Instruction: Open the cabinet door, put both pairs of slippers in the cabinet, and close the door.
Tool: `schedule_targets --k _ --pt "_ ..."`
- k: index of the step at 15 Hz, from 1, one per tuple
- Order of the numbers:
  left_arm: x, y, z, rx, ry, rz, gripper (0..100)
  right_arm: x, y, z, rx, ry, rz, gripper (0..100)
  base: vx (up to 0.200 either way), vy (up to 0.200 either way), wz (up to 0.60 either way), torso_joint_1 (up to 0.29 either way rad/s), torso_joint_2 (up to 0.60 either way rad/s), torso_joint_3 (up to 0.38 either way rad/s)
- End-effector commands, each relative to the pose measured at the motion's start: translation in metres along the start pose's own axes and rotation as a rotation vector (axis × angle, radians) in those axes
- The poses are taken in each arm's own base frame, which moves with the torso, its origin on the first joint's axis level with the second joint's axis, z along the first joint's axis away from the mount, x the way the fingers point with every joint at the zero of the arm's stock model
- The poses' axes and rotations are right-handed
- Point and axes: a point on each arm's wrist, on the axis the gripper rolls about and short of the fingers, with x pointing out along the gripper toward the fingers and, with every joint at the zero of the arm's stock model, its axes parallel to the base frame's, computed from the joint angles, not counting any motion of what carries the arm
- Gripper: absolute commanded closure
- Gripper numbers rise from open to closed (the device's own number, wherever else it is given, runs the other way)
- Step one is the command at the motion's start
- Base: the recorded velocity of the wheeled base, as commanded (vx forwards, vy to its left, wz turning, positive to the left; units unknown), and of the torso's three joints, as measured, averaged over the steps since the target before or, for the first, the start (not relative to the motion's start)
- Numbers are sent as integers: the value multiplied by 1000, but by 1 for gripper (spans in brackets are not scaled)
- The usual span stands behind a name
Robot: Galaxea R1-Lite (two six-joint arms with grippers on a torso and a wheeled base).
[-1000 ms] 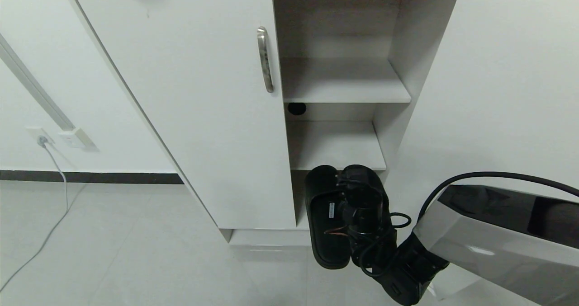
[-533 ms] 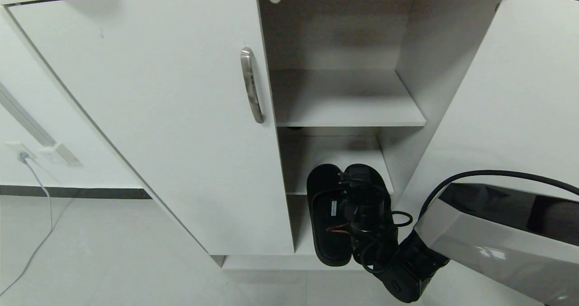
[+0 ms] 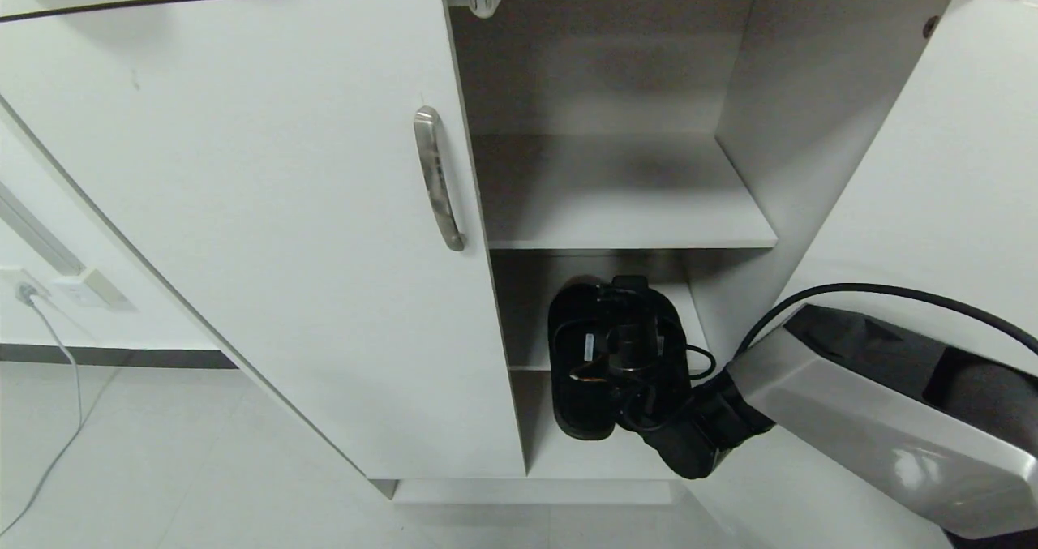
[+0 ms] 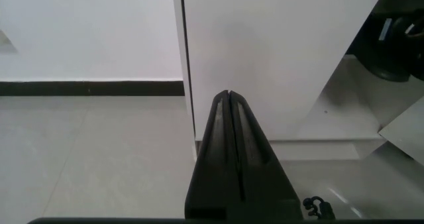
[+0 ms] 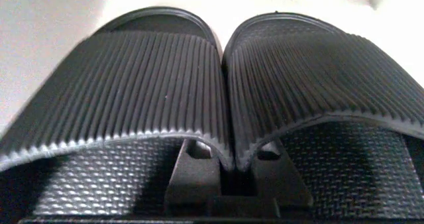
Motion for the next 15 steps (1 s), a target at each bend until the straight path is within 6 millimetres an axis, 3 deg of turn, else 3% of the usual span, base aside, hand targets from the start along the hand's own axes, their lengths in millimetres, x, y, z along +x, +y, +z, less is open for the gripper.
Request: schedule_targets --k 1,7,11,15 --pt "0 0 0 0 -1 0 100 17 2 1 4 -4 -20 100 0 0 0 0 0 0" --pt "0 0 0 0 -1 0 100 52 -3 16 41 -55 -71 100 0 0 0 0 0 0" --pt "0 0 0 0 -1 0 100 59 -2 29 40 -64 -78 100 0 0 0 0 0 0" --pt "0 0 0 0 -1 0 100 72 6 28 9 -96 -78 100 0 0 0 0 0 0"
